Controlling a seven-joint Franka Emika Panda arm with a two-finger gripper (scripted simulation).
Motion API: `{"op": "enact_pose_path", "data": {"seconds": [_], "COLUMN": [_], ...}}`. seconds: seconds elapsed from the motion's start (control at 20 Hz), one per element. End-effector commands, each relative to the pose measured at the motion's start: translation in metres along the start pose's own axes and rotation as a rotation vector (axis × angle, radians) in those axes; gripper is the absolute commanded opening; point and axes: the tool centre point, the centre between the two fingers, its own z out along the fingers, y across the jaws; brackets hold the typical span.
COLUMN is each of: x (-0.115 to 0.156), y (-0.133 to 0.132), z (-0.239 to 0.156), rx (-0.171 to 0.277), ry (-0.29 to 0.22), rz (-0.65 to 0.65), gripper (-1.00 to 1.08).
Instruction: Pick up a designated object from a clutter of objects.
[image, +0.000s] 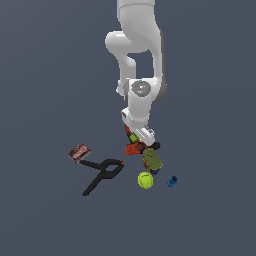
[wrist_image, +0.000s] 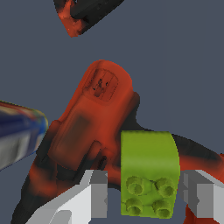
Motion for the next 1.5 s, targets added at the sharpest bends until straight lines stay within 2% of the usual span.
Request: {"op": "enact_pose_path", "data": {"seconds": [0.0, 0.8, 1.15, 1.45], "x": [0.0, 0.003, 0.012, 0.024], "y": [0.002, -0.002, -0.01, -0.02], "z": [0.003, -0.011, -0.044, -0.09], "rx": [-0.005, 0.0, -0.001, -0.003], "ry": [-0.003, -0.001, 0.0, 0.001], "rz": [0.003, 0.001, 0.002, 0.003], "gripper": [-1.0, -1.0, -1.0, -1.0]}}
